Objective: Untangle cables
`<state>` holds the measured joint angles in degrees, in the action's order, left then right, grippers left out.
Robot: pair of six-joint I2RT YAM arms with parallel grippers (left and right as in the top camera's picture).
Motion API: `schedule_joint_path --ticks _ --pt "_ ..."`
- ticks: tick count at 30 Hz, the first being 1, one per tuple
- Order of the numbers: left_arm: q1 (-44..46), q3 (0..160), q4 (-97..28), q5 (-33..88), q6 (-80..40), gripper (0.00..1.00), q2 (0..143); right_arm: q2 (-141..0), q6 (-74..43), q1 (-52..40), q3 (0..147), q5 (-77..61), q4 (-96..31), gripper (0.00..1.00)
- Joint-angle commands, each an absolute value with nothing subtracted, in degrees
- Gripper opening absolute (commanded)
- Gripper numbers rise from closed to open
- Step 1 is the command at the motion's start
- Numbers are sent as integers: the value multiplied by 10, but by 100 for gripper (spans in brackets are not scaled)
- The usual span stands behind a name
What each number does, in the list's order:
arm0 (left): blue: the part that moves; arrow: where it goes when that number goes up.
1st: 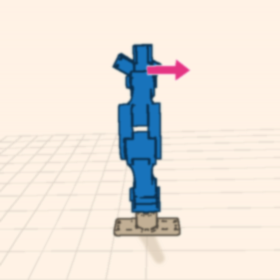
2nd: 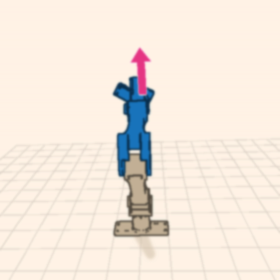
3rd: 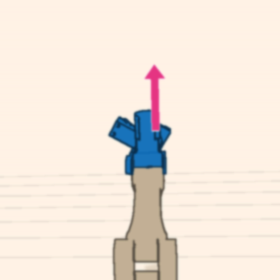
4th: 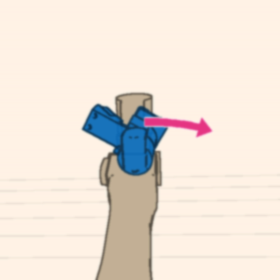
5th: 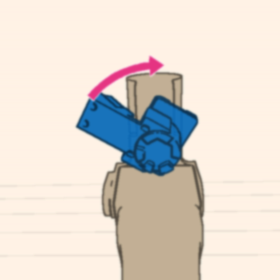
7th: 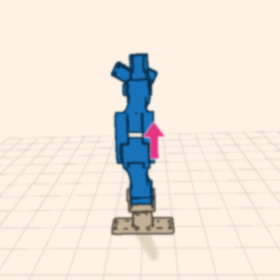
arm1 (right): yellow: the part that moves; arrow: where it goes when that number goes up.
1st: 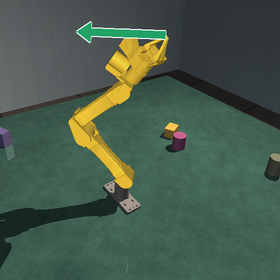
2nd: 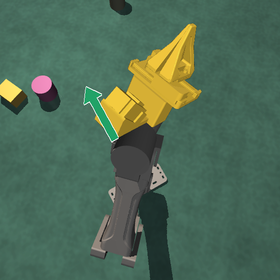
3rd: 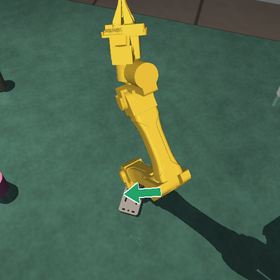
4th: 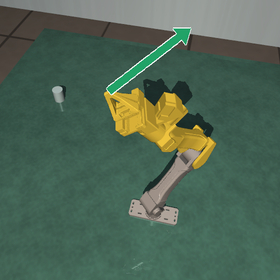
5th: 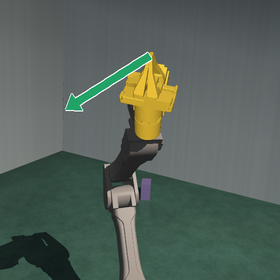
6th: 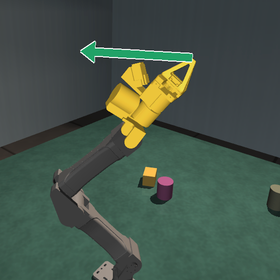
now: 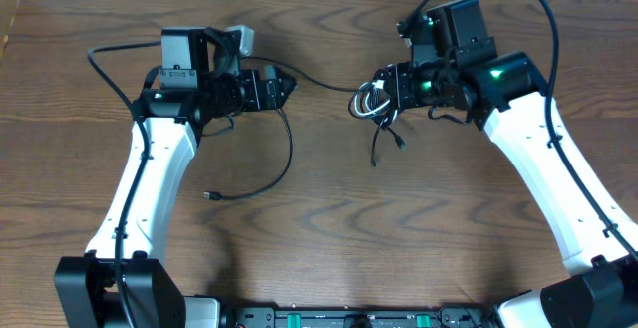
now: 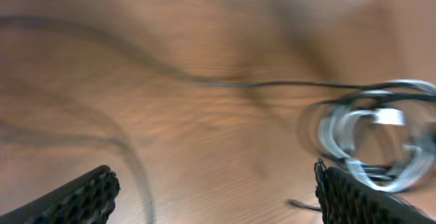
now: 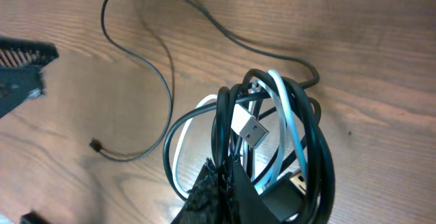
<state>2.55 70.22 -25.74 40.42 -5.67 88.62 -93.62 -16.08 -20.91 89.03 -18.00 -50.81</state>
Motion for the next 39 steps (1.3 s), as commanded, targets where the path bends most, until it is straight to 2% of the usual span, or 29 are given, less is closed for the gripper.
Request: schedule_joint_path --ticks 1,3,8,10,17,24,29,33,38,39 --pt "35 711 -231 535 -22 95 884 -922 -153 -199 892 -215 -517 1" --pt "47 711 -209 540 -38 94 884 -922 -147 -199 892 -222 -521 1" --pt "91 711 -162 539 -43 83 893 -922 -132 -199 892 -259 -528 1" --pt "112 711 -148 540 -51 82 904 -922 -132 -199 892 -270 -528 1" --pt "153 711 -140 519 -52 70 938 -922 -132 -196 892 -281 -529 1" --pt "165 711 -144 486 -53 68 962 -922 -132 -190 892 -290 -528 1" --pt "189 711 -145 486 -61 62 983 -922 -132 -190 892 -289 -527 1" --pt "206 711 -145 486 -63 48 995 -922 -132 -190 892 -286 -528 1" --pt "199 711 -145 479 -63 13 995 -922 -132 -183 892 -278 -530 1" --pt "194 711 -145 478 -63 9 995 -922 -133 -180 892 -271 -532 1"
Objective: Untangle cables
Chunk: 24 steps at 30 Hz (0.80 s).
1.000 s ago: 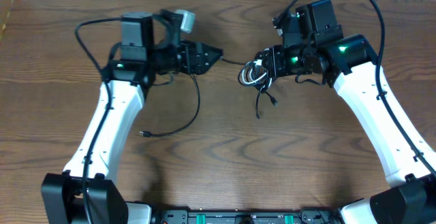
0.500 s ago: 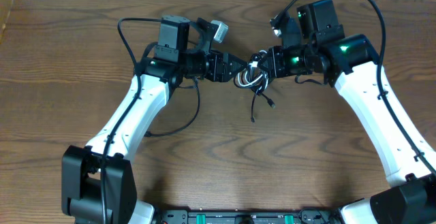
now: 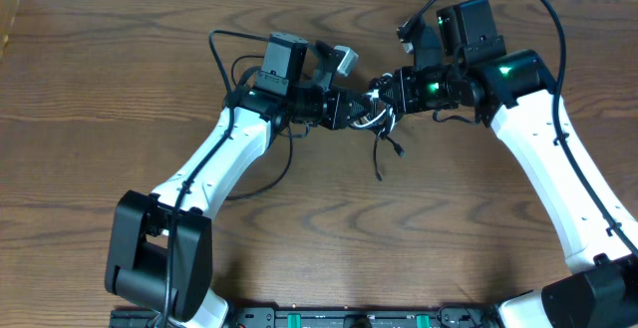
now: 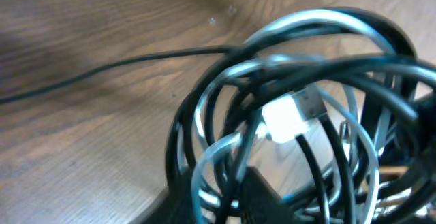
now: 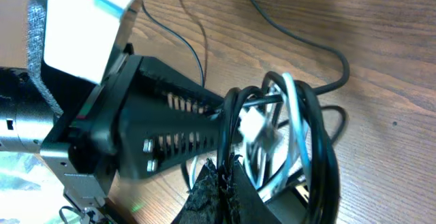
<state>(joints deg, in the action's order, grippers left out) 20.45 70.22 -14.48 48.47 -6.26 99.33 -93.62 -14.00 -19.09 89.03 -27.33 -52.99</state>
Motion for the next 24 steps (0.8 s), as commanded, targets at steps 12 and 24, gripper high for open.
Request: schedule_joint_path --ticks 12,24 --pt "104 712 -144 399 -63 8 913 -923 -152 -110 891 -161 -599 1" --pt "93 712 -86 321 -110 8 701 -959 -156 -93 864 -136 -600 1"
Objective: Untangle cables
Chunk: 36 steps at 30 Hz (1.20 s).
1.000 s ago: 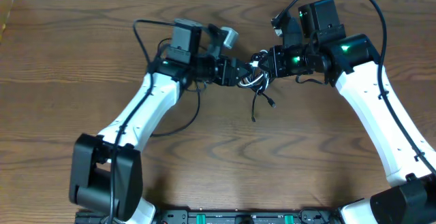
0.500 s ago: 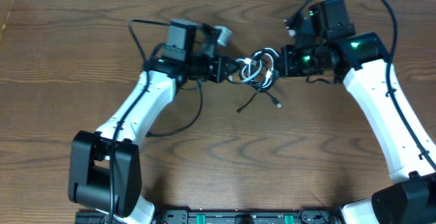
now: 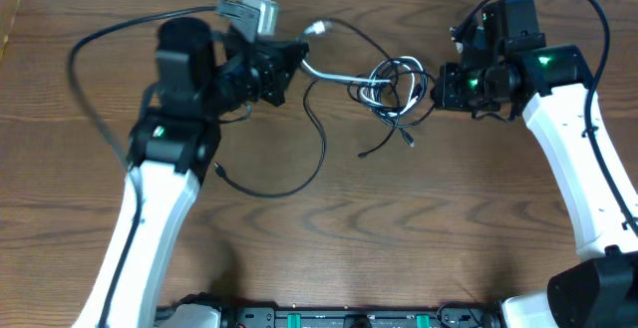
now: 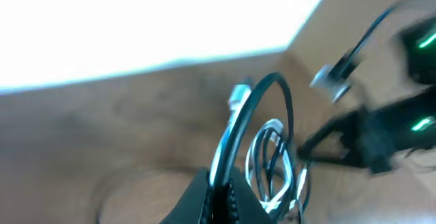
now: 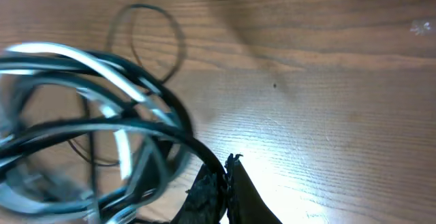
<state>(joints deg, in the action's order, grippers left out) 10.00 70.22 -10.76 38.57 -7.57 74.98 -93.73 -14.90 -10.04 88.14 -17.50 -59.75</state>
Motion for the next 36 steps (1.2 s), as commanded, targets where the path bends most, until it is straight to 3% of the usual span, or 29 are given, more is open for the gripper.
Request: schedule_joint_path --ticks 1,11,20,26,30,34,36 --pt "93 712 -77 307 -113 8 686 -966 -156 -93 861 -136 -600 1" --pt "93 712 14 173 -113 8 601 -1053 -156 -93 839 -136 -577 1" --pt "92 713 135 136 -149 8 598 -1129 -156 -93 839 -136 -564 1" --pt "92 713 70 172 -186 8 611 -1139 -156 -93 839 -137 -558 1" --pt "92 713 -44 228 -186 17 644 -1139 -156 -93 839 -136 -557 1" --pt "98 713 -129 313 -170 37 695 -1139 -156 -93 839 -136 -558 1" --pt "103 713 -162 347 -148 41 721 -1139 -156 -93 839 -136 -558 1"
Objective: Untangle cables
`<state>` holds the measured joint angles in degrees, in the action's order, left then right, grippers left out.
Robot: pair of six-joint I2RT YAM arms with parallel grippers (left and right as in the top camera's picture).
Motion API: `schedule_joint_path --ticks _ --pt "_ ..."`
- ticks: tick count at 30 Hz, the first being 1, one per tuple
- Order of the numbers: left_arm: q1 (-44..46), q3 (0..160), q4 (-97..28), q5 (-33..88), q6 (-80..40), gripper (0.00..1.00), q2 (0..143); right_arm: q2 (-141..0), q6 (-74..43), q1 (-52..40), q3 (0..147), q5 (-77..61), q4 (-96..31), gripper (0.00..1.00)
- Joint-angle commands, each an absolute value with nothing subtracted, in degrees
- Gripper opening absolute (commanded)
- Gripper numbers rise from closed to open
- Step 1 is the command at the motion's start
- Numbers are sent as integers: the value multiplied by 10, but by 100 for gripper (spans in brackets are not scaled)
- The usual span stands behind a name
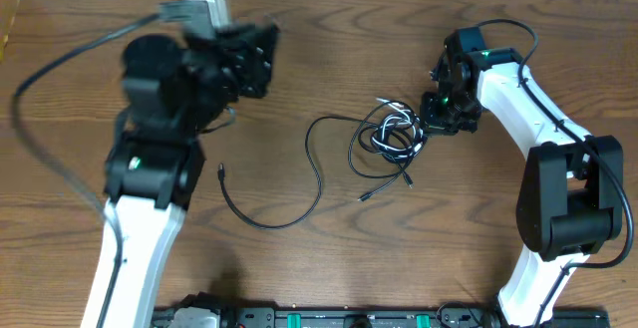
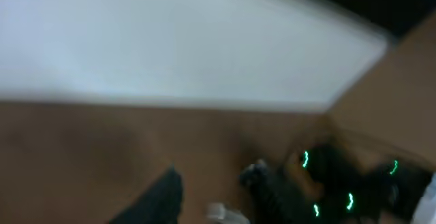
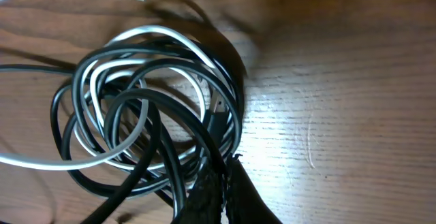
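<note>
A tangle of black and white cables (image 1: pixel 391 134) lies on the wooden table (image 1: pixel 478 258), filling the right wrist view as overlapping loops (image 3: pixel 150 108). A white USB plug rests at its far side. My right gripper (image 1: pixel 427 124) is shut on a black strand at the tangle's right edge (image 3: pixel 225 176). One thin black cable (image 1: pixel 299 183) trails left from the tangle in a wide curve. My left gripper (image 1: pixel 261 54) is raised high at the left, jaws apart in its blurred wrist view (image 2: pixel 214 180), holding nothing.
The table's far edge meets a white wall (image 2: pixel 170 40). My left arm's own black cable (image 1: pixel 50 59) loops off to the far left. Bare wood lies between the thin cable and the table's front edge.
My left gripper has let go of the white cable and now stands open, higher and further left. The tangle sits lower and nearer the middle, with my right gripper still shut on it.
My right gripper held the coiled tangle while my left stood open at the left. The left then reached into the coil. It was then shut on a white cable drawn out leftward. Now that cable lies loose with the looser tangle.
</note>
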<state>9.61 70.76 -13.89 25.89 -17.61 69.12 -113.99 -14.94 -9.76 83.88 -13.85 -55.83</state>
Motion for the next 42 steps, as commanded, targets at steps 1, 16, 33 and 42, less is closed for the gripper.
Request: schedule_joint_path --ticks 1,16,33,42 --pt "108 713 -178 357 -137 43 734 -1139 -156 -93 839 -137 -558 1" --pt "228 713 -294 416 -12 62 918 -1139 -151 -93 839 -139 -562 1" --pt "236 713 -289 461 0 41 1025 -1139 -145 -94 839 -139 -563 1" --pt "203 727 -266 458 -29 7 977 -1139 -145 -94 839 -137 -562 1"
